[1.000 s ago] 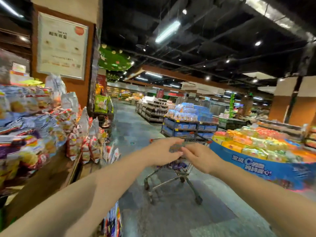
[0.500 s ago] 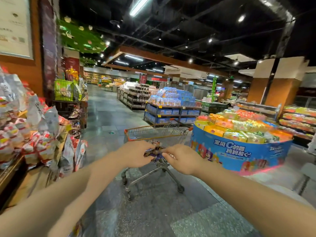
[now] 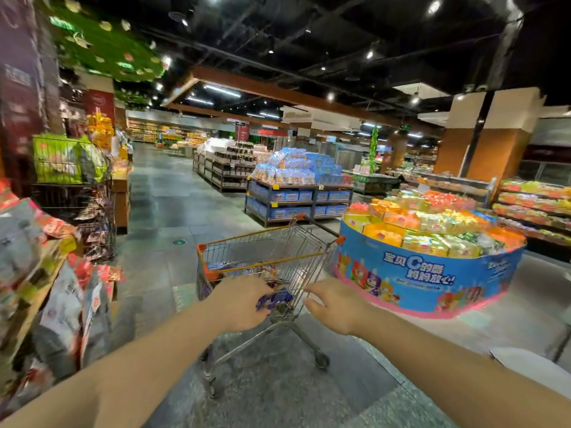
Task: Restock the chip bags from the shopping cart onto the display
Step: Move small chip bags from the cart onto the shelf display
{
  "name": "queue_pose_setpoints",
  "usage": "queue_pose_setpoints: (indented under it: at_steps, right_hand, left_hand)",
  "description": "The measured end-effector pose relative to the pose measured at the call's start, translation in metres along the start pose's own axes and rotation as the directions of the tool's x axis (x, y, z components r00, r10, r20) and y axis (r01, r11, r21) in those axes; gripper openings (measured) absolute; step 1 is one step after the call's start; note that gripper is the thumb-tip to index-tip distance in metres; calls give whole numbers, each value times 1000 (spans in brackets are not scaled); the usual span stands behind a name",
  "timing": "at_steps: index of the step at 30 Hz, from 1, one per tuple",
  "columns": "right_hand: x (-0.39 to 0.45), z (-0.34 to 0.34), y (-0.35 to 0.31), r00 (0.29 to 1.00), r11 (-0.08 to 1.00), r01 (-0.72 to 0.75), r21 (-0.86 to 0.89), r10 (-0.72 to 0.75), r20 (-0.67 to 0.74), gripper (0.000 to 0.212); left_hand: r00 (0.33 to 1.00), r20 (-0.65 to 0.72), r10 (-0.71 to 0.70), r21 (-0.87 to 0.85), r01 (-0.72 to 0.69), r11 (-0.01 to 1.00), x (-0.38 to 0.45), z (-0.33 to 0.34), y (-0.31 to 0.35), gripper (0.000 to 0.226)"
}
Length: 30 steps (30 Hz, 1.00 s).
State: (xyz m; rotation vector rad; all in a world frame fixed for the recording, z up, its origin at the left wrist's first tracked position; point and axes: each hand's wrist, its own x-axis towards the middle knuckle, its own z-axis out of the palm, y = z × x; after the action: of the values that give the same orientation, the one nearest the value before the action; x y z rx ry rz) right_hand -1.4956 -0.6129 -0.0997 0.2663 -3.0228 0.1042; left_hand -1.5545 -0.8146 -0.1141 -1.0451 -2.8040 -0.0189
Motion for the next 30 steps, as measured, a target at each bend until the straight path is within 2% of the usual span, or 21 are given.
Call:
queue_pose_setpoints:
  at_steps: [4,8,14,18,23,27,30]
  right_hand:
    - [64,23,37,997,996,63,-69,-65,-32,47]
    - [144,34,79,985,981,152,-120,-161,-64,50]
    - [279,42,131,978,974,199,-104,-205,-42,56]
    - [364,65,135,969,968,242,-66,-244,-37,59]
    - [456,109,120,951,947,311,-81,-310,22,60]
    - [525,150,111,953,950,298,-91,-291,89,62]
    - [576,172,108,959,951,280,-134,-271,83,64]
  left_hand:
    - [998,-53,-36,30,37,999,62,31,-28,61]
    - [995,-22,-98,50,99,994,137,49,-61,66]
    - [968,-25,-248,129,249,960,243,63,-125,74]
    - [930,-12,-367,143,364,920,276,75,-165,78]
    - [890,7,-457,260,439,860,301,103,-252,81]
    - [868,-16,-496,281,480,831,330,131,-320,80]
    - [864,-41,-502,245,496,833,359,154,-364,79]
